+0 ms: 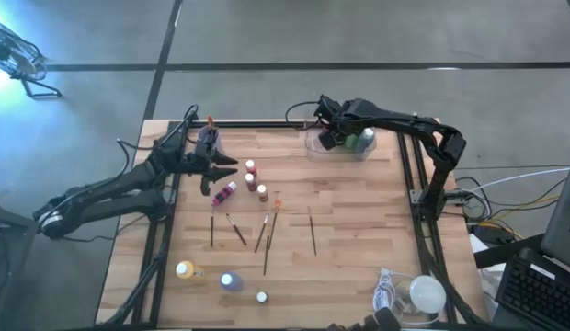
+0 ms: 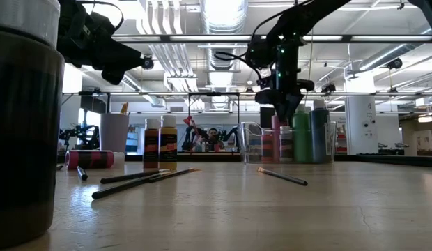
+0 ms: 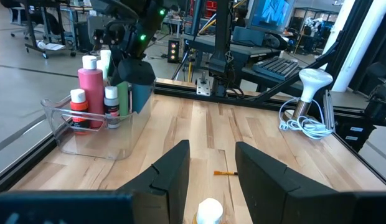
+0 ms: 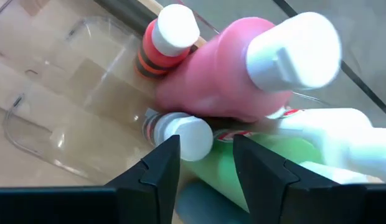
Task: Pick & Place Paint Supplies
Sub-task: Put the gold paint brush into the violet cup
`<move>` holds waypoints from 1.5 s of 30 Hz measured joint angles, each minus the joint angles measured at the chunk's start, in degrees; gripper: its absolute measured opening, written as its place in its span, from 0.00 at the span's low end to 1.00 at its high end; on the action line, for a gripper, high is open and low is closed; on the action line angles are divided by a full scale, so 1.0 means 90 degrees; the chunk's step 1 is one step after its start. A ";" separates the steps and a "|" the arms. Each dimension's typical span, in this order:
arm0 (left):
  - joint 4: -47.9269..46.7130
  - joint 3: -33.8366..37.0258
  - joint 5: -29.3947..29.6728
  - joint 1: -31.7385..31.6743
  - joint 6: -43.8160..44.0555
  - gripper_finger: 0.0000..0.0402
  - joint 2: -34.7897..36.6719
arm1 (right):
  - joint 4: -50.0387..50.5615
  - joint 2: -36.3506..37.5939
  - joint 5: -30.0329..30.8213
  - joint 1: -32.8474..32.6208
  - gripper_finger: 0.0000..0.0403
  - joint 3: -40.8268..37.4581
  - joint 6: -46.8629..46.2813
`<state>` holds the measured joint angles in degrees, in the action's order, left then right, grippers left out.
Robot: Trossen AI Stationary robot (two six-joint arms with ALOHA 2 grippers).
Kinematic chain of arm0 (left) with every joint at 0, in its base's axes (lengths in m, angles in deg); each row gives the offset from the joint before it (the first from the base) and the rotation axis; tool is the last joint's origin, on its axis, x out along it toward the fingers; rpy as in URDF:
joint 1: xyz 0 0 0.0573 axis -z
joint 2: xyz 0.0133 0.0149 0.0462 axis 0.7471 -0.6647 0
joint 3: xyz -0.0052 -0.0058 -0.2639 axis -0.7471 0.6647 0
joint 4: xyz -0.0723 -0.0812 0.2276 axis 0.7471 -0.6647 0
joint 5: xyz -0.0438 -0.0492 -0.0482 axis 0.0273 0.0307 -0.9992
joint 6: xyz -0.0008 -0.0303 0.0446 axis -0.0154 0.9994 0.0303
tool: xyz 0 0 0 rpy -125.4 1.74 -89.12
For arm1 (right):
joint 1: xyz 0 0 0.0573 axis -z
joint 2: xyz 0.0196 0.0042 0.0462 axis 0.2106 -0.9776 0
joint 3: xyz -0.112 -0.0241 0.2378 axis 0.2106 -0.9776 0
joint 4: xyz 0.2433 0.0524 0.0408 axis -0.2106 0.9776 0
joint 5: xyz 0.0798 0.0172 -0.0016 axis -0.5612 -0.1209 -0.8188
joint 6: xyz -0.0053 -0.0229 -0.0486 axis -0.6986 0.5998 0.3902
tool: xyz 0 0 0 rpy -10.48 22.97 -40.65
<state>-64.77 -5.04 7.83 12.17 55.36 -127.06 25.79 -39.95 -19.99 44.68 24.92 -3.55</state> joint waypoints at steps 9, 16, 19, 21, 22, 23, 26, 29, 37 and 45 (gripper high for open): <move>0.0000 0.0000 -0.0001 0.0000 -0.0001 0.34 0.0000 | 0.0773 0.0000 -0.0002 -0.0361 0.42 0.0773 -0.0004; 0.0000 -0.0001 -0.0001 0.0001 -0.0001 0.34 -0.0001 | 0.1273 0.0000 -0.0003 -0.1216 0.35 0.1612 0.0093; 0.0000 -0.0001 -0.0001 0.0000 0.0000 0.34 -0.0001 | 0.1388 0.0000 -0.0007 -0.1653 0.31 0.2056 0.0174; 0.0000 -0.0001 0.0000 0.0000 0.0000 0.34 0.0000 | 0.1466 0.0000 -0.0012 -0.1928 0.29 0.2363 0.0262; -0.0001 0.0000 0.0000 0.0000 0.0000 0.34 0.0001 | 0.1536 0.0000 -0.0014 -0.2058 0.28 0.2525 0.0280; 0.0000 -0.0001 -0.0001 0.0000 0.0001 0.34 -0.0001 | 0.1586 0.0000 -0.0014 -0.2186 0.27 0.2683 0.0282; -0.0002 -0.0001 -0.0001 0.0001 0.0001 0.34 -0.0001 | 0.1741 0.0002 -0.0012 -0.2572 0.23 0.3132 0.0269; -0.0004 -0.0001 -0.0001 0.0001 0.0001 0.34 -0.0001 | 0.1893 0.0002 -0.0015 -0.2962 0.20 0.3499 0.0087; -0.0005 0.0001 -0.0001 -0.0001 0.0031 0.34 -0.0001 | 0.1856 0.0015 0.0003 -0.3842 0.17 0.3398 -0.1101; -0.0005 0.0001 0.0001 -0.0001 0.0038 0.34 0.0001 | 0.1669 0.0010 0.1175 -0.4342 0.26 0.2032 -0.2181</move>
<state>-64.81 -5.03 7.84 12.16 55.70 -127.05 40.82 -39.86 -9.42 5.60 43.21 -23.18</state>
